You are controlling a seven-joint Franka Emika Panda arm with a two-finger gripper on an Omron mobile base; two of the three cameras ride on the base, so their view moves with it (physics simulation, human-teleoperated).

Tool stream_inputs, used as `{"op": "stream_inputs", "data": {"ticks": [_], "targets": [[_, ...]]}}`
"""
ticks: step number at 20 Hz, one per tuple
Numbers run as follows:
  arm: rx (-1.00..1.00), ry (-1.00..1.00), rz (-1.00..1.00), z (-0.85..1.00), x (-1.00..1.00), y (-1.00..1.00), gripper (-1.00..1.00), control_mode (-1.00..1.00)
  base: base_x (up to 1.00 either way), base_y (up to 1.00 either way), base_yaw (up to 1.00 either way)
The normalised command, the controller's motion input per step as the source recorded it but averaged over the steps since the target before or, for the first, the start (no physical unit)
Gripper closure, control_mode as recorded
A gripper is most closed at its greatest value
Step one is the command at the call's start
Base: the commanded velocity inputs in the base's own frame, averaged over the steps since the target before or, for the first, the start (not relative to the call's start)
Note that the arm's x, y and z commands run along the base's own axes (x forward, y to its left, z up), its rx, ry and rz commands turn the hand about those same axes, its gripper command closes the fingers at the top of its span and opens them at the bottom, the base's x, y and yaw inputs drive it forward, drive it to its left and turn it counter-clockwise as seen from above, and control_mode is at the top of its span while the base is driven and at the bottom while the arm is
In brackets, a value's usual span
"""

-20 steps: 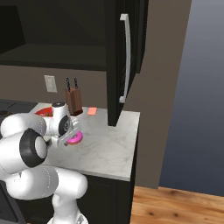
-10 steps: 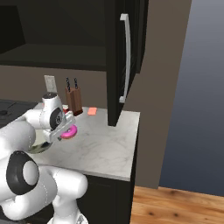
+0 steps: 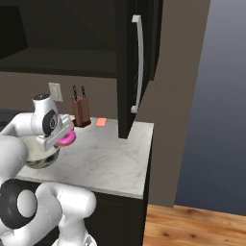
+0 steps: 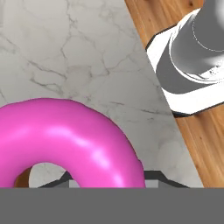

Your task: Pick both bowls and place them on the counter. Then place the donut in one bowl and place the kebab skewer in the other bowl.

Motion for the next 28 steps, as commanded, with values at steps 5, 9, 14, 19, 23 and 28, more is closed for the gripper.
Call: {"op": "stream_inputs", "data": {"ticks": [5,9,14,19,23,28], "targets": [[0.0,0.0,0.0,0.17,0.0,0.59,1.0,-1.0,0.0,0.0,0.0],[0.0,0.0,0.0,0.04,0.02,0.61,1.0,-1.0,0.0,0.0,0.0],[0.0,0.0,0.0,-0.03,0.08,0.56,1.0,-1.0,0.0,0.0,0.0],[0.0,0.0,-0.01,-0.06,0.04,0.43,1.0,-1.0,0.0,0.0,0.0],[0.0,0.03,-0.05,-0.1,0.0,0.26,1.0,-1.0,0.0,0.0,0.0],[0.0,0.07,-0.08,-0.2,-0.01,0.16,1.0,-1.0,0.0,0.0,0.0]]}}
